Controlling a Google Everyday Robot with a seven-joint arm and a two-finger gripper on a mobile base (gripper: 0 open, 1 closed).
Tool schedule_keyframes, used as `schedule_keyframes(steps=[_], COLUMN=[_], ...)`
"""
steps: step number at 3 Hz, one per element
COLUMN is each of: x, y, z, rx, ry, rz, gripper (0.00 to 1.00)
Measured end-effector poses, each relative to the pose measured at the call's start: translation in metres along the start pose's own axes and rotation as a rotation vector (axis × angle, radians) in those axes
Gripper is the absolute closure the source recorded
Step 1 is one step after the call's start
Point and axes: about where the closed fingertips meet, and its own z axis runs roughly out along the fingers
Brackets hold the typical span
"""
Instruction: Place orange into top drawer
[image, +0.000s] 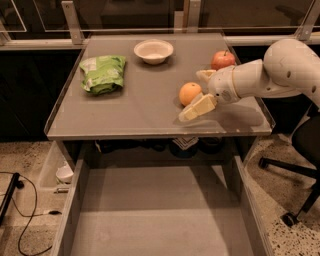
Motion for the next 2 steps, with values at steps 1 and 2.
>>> schedule_keyframes(steps=[1,2], x=[0.0001,0.0001], y=[-0.0001,-0.0001], z=[0.0005,0.0005], rx=[-0.001,-0.001], ry=[0.0,0.0], rz=[0.0,0.0], gripper=[0.19,0.43])
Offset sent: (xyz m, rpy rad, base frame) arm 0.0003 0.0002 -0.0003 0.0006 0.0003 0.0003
